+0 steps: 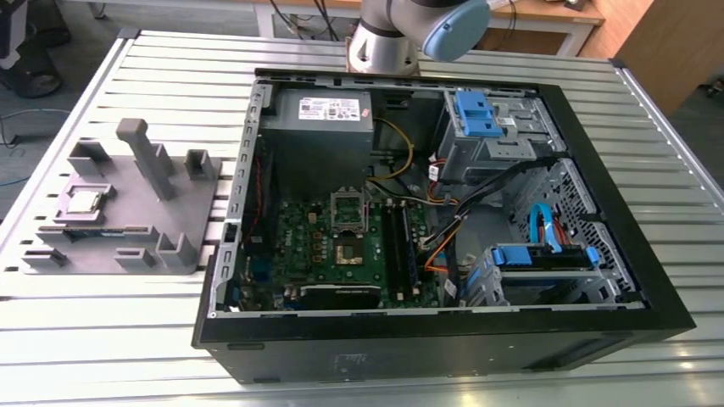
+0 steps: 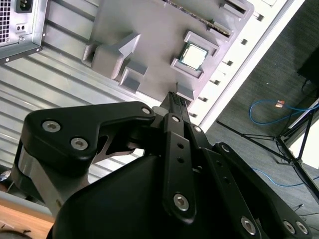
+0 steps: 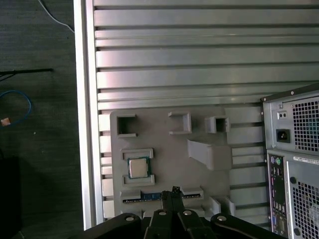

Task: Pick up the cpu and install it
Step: 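Reach for the cpu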

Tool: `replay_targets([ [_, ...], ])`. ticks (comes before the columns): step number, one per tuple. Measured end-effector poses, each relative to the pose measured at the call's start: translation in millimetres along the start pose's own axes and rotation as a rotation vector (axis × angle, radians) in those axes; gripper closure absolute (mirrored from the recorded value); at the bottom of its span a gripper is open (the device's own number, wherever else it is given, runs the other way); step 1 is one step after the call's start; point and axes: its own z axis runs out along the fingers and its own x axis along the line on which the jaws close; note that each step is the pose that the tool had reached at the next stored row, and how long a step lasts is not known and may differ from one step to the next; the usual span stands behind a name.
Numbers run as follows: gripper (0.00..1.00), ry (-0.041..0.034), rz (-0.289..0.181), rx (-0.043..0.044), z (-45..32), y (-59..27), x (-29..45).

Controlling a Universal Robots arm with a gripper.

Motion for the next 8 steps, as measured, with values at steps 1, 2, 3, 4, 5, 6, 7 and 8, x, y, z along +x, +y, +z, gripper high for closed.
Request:
replay_targets([
  [1, 0.89, -0.0003, 0.0, -0.0002, 0.5, 0.0, 0.0],
  [2, 0.89, -0.0001, 0.0, -0.0002, 1.3, -0.1, 0.1],
  [3, 0.89, 0.0012, 0.0, 0.0, 2.2, -0.1, 0.2],
  [4, 0.89, 0.0028, 0.0, 0.0002, 3.3, -0.2, 0.3],
  [5, 0.89, 0.0045, 0.0, 0.0003, 4.5, -0.2, 0.4],
  [6, 0.89, 0.0062, 0.0, 0.0005, 5.7, -0.3, 0.5],
  [7, 0.89, 0.0078, 0.0, 0.0005, 6.8, -0.3, 0.6],
  [8, 0.89, 0.0092, 0.0, 0.0007, 7.9, -0.4, 0.7],
])
